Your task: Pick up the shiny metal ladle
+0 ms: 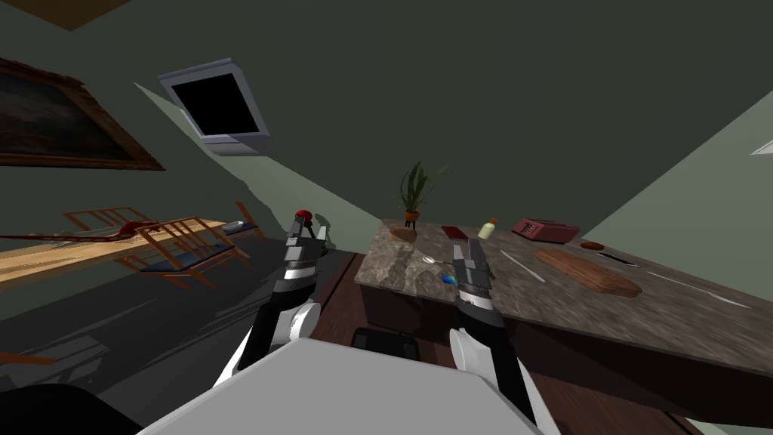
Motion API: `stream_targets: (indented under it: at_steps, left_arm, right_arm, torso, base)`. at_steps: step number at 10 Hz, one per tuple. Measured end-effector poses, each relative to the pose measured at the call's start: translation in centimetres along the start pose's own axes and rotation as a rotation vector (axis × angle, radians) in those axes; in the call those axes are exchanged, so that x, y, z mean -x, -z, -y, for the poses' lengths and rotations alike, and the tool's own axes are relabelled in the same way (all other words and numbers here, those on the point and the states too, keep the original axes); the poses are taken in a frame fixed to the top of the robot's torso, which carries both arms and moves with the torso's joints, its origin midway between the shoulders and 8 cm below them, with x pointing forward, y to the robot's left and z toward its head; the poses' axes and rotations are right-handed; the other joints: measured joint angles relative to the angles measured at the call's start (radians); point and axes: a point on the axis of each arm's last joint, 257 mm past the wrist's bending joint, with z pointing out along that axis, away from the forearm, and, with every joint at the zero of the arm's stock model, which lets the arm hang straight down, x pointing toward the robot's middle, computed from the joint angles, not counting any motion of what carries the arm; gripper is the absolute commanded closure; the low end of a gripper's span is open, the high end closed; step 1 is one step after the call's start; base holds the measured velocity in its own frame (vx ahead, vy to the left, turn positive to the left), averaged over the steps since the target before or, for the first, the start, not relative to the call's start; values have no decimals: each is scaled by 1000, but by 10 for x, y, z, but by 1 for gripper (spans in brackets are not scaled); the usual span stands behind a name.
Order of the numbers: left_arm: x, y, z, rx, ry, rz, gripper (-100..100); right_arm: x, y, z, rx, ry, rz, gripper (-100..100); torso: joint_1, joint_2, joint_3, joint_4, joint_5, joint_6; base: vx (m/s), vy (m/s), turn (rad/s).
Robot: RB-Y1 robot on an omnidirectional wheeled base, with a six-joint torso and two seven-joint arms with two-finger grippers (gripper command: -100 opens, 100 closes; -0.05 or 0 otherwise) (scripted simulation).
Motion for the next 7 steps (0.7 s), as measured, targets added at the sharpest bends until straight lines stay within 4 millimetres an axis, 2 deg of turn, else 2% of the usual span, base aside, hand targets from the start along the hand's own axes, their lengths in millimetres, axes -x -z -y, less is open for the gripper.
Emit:
stream_targets:
  at_steps: [3, 7]
  left_arm:
    - [0, 0, 0, 0, 0, 0, 0]
    - [0, 0, 0, 0, 0, 0, 0]
  right_arm:
    - [-8, 11, 15, -27, 50, -81, -100]
    - [-18, 32, 46, -88, 137, -204, -100]
  torso:
    - [1, 3, 2, 1, 0, 0]
    - [1, 3, 1, 1, 0, 0]
  base:
    - [-48, 16, 46]
    - [-46, 16, 66]
